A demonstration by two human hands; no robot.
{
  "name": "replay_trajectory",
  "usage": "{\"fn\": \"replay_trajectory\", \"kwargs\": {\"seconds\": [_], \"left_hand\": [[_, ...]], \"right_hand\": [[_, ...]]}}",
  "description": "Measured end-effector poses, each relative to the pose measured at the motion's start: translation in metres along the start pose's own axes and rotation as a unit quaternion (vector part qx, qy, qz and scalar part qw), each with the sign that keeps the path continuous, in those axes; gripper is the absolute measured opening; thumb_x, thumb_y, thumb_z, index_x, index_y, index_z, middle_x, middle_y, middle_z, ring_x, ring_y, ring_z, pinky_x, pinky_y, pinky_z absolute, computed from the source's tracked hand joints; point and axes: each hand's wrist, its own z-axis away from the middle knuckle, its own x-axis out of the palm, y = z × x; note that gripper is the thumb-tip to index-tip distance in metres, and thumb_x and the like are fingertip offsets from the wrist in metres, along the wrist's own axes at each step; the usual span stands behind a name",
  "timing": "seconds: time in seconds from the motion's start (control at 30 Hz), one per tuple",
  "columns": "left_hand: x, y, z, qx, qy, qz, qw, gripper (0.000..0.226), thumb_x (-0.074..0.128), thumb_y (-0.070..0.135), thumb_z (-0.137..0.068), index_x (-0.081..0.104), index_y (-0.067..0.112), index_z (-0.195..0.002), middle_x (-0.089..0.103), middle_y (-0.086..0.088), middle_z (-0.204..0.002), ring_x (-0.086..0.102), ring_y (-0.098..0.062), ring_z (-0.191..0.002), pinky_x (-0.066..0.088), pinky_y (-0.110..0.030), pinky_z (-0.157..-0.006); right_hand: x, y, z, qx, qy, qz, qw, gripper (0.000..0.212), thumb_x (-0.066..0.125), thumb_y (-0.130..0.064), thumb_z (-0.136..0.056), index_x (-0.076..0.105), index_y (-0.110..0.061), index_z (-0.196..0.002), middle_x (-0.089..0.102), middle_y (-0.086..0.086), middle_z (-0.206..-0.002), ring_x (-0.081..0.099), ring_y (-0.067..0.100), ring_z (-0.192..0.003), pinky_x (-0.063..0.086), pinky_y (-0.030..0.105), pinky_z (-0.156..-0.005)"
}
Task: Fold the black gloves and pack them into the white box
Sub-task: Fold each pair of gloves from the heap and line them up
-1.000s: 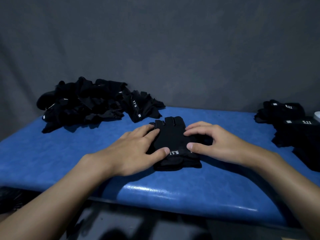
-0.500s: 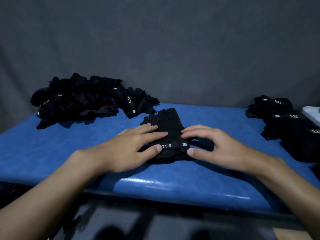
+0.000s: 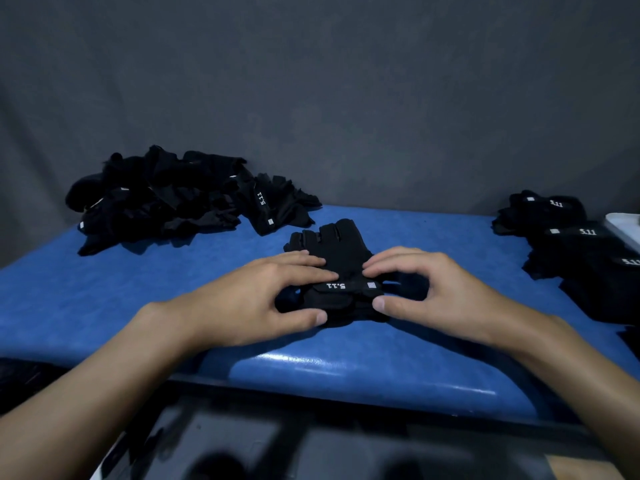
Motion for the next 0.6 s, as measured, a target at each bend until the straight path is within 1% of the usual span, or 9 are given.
{"fn": "replay_trajectory", "kwargs": {"seconds": [0.07, 0.13, 0.23, 0.33, 0.47, 0.6], "left_hand": [[0.0, 0.0, 0.0, 0.003, 0.016, 0.014, 1.0, 0.07, 0.049, 0.071, -0.076, 0.05, 0.041, -0.14, 0.041, 0.016, -0.152, 0.023, 0.012, -0.142, 0.018, -0.011, -0.116], [-0.001, 0.002, 0.001, 0.006, 0.03, 0.028, 0.999, 0.067, 0.051, 0.068, -0.077, 0.052, 0.041, -0.139, 0.043, 0.016, -0.151, 0.027, 0.015, -0.139, 0.018, -0.005, -0.111], [-0.003, 0.004, 0.001, 0.018, 0.041, 0.047, 0.998, 0.061, 0.054, 0.062, -0.08, 0.055, 0.037, -0.137, 0.048, 0.017, -0.145, 0.034, 0.014, -0.135, 0.024, -0.006, -0.11], [-0.004, 0.006, 0.002, 0.023, 0.041, 0.059, 0.997, 0.058, 0.054, 0.057, -0.082, 0.058, 0.033, -0.135, 0.052, 0.018, -0.14, 0.038, 0.014, -0.132, 0.027, -0.006, -0.108], [-0.005, 0.007, 0.003, 0.026, 0.036, 0.065, 0.997, 0.055, 0.054, 0.053, -0.082, 0.062, 0.03, -0.132, 0.055, 0.019, -0.136, 0.038, 0.017, -0.13, 0.025, -0.001, -0.103], [-0.004, 0.007, 0.004, 0.026, 0.028, 0.062, 0.997, 0.057, 0.051, 0.053, -0.081, 0.062, 0.029, -0.131, 0.056, 0.019, -0.135, 0.037, 0.016, -0.131, 0.024, -0.001, -0.104]], "right_hand": [[0.0, -0.001, -0.001, -0.001, 0.01, -0.011, 1.0, 0.029, 0.079, -0.021, -0.081, 0.072, -0.024, -0.108, 0.066, -0.017, -0.112, 0.06, 0.001, -0.111, 0.044, 0.023, -0.1], [0.0, -0.003, -0.001, -0.007, 0.029, -0.017, 0.999, 0.027, 0.078, -0.026, -0.08, 0.072, -0.023, -0.106, 0.068, -0.015, -0.106, 0.062, 0.004, -0.107, 0.046, 0.024, -0.097], [-0.001, -0.006, 0.0, -0.023, 0.048, -0.025, 0.998, 0.02, 0.077, -0.02, -0.083, 0.073, -0.022, -0.102, 0.069, -0.013, -0.101, 0.062, 0.008, -0.105, 0.045, 0.024, -0.096], [-0.001, -0.009, 0.001, -0.034, 0.05, -0.031, 0.998, 0.015, 0.076, -0.016, -0.084, 0.074, -0.021, -0.098, 0.068, -0.012, -0.098, 0.062, 0.011, -0.103, 0.046, 0.024, -0.094], [0.0, -0.011, 0.001, -0.043, 0.047, -0.035, 0.997, 0.011, 0.076, -0.013, -0.084, 0.076, -0.019, -0.093, 0.068, -0.01, -0.097, 0.064, 0.013, -0.101, 0.047, 0.028, -0.093], [0.002, -0.013, 0.003, -0.038, 0.038, -0.036, 0.998, 0.008, 0.075, -0.013, -0.084, 0.076, -0.019, -0.088, 0.068, -0.011, -0.095, 0.064, 0.012, -0.1, 0.048, 0.03, -0.092]]}}
